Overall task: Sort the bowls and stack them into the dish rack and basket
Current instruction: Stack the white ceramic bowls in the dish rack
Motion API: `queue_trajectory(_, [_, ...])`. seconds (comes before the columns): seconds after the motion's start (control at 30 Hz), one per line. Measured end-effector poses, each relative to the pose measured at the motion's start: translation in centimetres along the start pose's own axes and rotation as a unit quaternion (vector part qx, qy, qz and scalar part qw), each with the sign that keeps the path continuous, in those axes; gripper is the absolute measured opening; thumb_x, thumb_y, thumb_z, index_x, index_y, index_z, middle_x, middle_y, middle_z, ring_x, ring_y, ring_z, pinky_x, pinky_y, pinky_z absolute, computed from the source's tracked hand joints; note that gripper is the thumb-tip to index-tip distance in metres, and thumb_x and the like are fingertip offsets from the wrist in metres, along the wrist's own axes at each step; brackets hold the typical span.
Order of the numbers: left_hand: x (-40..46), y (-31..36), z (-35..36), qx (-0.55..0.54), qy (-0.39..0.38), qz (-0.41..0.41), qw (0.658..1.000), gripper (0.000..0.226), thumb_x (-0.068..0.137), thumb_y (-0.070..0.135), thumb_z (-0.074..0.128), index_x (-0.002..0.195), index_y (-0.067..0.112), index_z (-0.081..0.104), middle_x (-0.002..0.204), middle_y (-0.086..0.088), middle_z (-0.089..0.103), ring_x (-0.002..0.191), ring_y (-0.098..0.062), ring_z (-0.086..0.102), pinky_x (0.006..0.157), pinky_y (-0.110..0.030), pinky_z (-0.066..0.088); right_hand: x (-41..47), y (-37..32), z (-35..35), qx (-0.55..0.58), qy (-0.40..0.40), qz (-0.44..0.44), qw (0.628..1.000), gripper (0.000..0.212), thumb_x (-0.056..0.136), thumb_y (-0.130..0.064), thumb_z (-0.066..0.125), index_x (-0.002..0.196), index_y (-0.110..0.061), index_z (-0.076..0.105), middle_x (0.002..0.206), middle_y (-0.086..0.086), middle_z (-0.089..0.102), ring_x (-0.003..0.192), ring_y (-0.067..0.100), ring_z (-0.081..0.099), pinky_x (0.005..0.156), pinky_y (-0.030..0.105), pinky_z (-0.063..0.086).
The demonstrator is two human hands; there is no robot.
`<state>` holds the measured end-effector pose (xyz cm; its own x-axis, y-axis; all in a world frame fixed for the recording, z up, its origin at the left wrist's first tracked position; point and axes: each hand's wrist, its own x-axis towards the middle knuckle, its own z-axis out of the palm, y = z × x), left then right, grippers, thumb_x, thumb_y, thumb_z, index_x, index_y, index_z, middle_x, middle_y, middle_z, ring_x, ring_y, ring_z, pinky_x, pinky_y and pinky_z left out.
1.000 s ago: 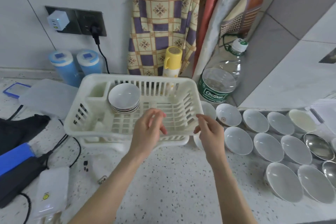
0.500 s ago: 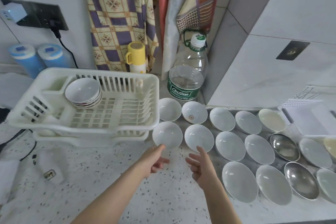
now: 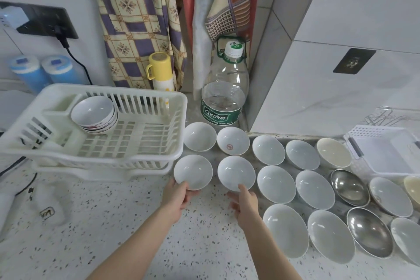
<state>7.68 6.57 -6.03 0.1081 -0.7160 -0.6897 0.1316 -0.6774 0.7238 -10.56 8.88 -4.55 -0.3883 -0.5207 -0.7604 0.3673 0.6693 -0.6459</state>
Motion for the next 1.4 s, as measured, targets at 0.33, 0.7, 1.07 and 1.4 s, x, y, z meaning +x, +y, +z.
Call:
queue_trajectory(0.33, [-4.5,0.4,-3.9,0.072,-0.057,0.012,0.996,0.031,0.085,0.002,0.046,0.11,0.015,0.059,0.075,-0.025,0.074,0.032,-0.01,0.037,0.035,-0.019,0.02,-0.5,1.0,1.3,0.022,0.083,-0.068,0.994,0.024,0.085,-0.013,0.047,0.103,-0.006,0.062,0.079,0.013,0.073,0.051,0.017,0.04,0.047,0.027,0.034])
queue_trajectory(0.7, [-8.4,6.6,-9.3,0.069,-0.17,0.096,0.978,0.035,0.077,0.008,0.048,0.107,0.013,0.067,0.072,-0.028,0.071,0.035,-0.013,0.033,0.035,-0.018,0.02,-6.5,0.9,4.6,0.098,0.173,-0.193,0.961,0.029,0.077,-0.028,0.049,0.084,-0.005,0.064,0.067,-0.001,0.074,0.059,0.016,0.039,0.057,0.032,0.036])
queue_trajectory(1.07, [-5.9,12.3,-21.8,-0.097,-0.046,0.162,0.981,0.019,0.09,0.003,0.042,0.1,0.0,0.057,0.06,-0.023,0.067,0.027,-0.011,0.026,0.03,-0.016,0.017,-13.8,-2.7,14.9,0.1,0.064,-0.324,0.939,0.026,0.075,-0.024,0.052,0.078,-0.001,0.063,0.065,0.009,0.074,0.055,0.01,0.037,0.058,0.03,0.034])
queue_trajectory(1.4, [-2.2,16.7,-31.6,-0.19,0.04,0.198,0.961,0.014,0.091,0.01,0.045,0.096,0.005,0.057,0.051,-0.011,0.065,0.027,-0.007,0.031,0.027,-0.014,0.021,-15.7,-4.2,26.9,-0.03,-0.018,-0.355,0.934,0.022,0.084,-0.026,0.05,0.081,-0.015,0.069,0.06,0.003,0.072,0.052,0.002,0.049,0.068,0.031,0.04])
